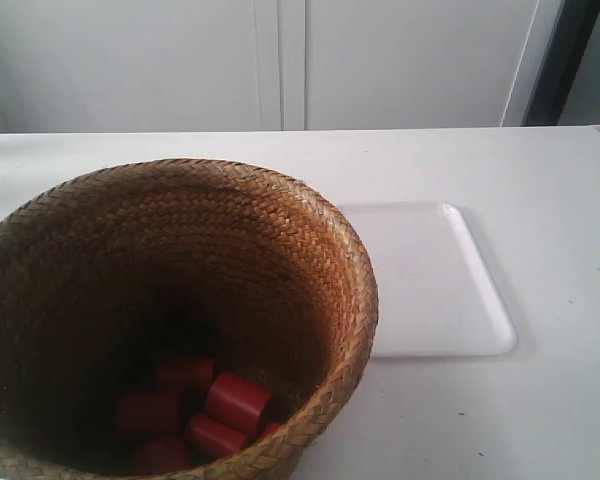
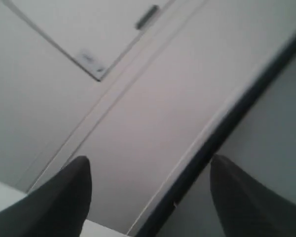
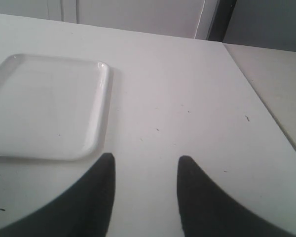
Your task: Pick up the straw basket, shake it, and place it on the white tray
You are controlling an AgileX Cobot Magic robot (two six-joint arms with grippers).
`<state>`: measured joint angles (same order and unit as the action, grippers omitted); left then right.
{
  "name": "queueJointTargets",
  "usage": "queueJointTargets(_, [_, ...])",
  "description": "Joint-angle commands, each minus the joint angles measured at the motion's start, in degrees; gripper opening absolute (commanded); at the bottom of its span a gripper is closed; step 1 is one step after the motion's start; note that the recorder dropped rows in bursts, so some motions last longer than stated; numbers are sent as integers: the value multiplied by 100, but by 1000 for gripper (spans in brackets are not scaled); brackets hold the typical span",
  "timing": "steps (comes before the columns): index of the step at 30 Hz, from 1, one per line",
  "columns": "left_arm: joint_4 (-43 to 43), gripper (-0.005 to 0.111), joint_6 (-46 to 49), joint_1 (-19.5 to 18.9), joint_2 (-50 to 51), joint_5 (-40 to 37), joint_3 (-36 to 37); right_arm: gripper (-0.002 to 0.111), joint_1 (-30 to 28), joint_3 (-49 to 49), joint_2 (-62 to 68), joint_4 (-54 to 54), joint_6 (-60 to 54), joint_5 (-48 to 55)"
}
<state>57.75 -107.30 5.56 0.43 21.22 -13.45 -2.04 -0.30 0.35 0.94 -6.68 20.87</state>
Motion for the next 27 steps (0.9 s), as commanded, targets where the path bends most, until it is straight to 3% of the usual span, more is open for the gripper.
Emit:
queueJointTargets(1, [3806,75,-1420,86,303,1183,-713,39,-17,30,-35,-10,-14,-65])
queueJointTargets(2, [4219,77,-1420,86,369,1266,-813,39,-17,30,-35,-10,-14,-65])
queueJointTargets(9, [4219,103,-1377,86,702,1240,-879,39,-17,30,-35,-10,-14,-65])
queueJointTargets(12, [4219,105,-759,86,691,1162,-947,39,-17,30,-35,-10,-14,-65])
queueJointTargets(15, [3342,105,1407,86,691,792,-963,39,-17,30,-35,-10,-14,-65])
queueJointTargets(18, [1898,105,3844,86,691,306,-996,39,-17,30,-35,-10,-14,-65])
queueJointTargets(22, [-233,105,8221,86,691,-306,-996,39,-17,30,-35,-10,-14,-65])
queueJointTargets(24, [-785,105,10171,86,691,-414,-996,39,-17,30,-35,-10,-14,-65])
queueJointTargets(27, [-1455,105,11012,86,703,-495,-996,39,-17,30,-35,-10,-14,-65])
